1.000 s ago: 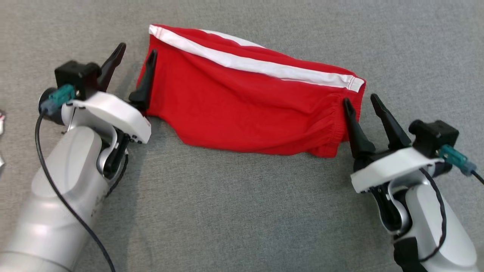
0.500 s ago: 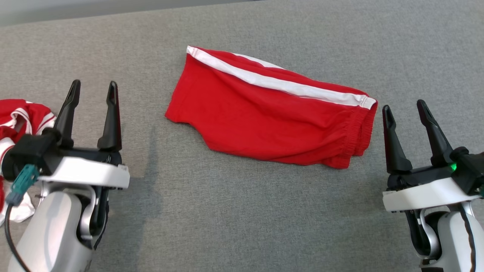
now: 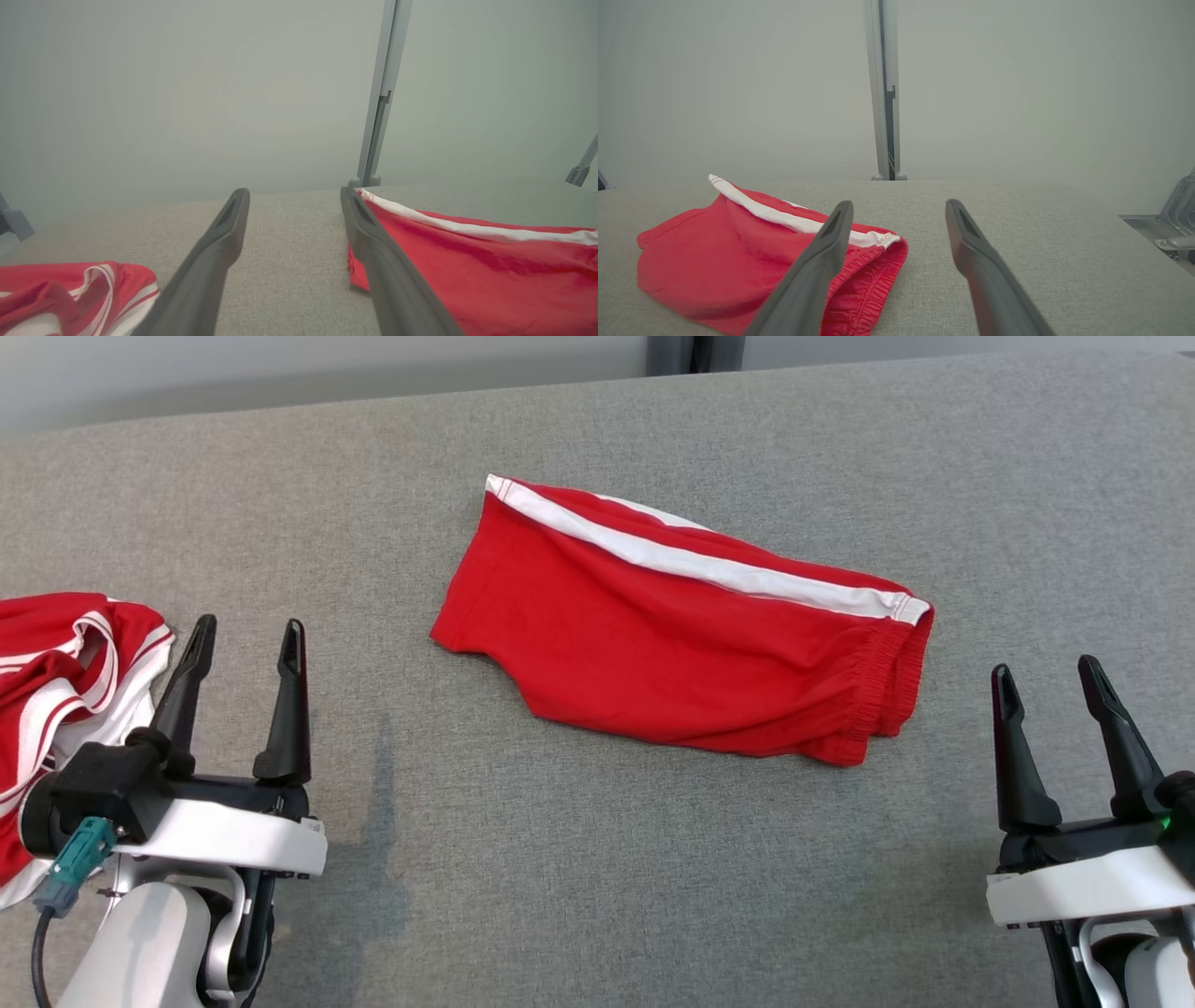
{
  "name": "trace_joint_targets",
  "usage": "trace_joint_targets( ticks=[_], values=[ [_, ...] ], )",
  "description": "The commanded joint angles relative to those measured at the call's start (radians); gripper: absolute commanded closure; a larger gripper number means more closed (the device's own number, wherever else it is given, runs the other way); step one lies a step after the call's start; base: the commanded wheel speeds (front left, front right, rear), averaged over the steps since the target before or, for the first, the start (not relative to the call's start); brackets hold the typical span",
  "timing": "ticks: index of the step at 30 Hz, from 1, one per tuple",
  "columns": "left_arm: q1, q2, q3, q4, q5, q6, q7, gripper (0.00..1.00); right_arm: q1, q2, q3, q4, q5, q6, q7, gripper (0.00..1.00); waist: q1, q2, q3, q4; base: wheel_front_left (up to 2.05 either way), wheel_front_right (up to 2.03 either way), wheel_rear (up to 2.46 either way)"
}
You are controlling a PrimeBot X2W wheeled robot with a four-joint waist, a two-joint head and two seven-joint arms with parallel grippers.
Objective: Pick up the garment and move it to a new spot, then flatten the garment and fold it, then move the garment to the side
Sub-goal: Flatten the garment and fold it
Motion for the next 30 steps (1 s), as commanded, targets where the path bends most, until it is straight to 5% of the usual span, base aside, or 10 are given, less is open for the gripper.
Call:
trace_joint_targets(
  ticks=[1,13,19,24,30],
  values=[
    [0.007,0.003,-0.001,0.003,-0.007,-0.002,0.003,0.00,0.011,-0.001,-0.005,-0.009,0.009,0.000,0.002,0.00,0.0000,0.0000,-0.003,-0.003,0.00,0.00,0.00],
    [-0.036,0.016,-0.030,-0.002,0.000,-0.020,0.031,0.00,0.017,-0.001,0.003,-0.022,0.046,0.000,0.006,0.00,0.0000,0.0000,0.005,-0.015,0.00,0.00,0.00],
    [-0.146,0.020,-0.077,0.049,-0.006,-0.087,0.078,0.00,-0.006,-0.001,0.029,-0.013,0.056,0.000,-0.001,0.00,0.0000,0.0000,0.037,-0.052,0.00,0.00,0.00],
    [-0.237,0.012,-0.121,0.194,-0.052,-0.169,0.176,0.00,-0.025,-0.001,0.059,0.003,0.074,0.000,-0.014,0.00,0.0000,0.0000,0.064,-0.102,0.00,0.00,0.00],
    [-0.304,0.010,-0.147,0.366,-0.114,-0.214,0.248,0.00,-0.032,-0.001,0.077,0.029,0.092,0.000,-0.034,0.00,0.0000,0.0000,0.088,-0.148,0.00,0.00,0.00]
  ],
)
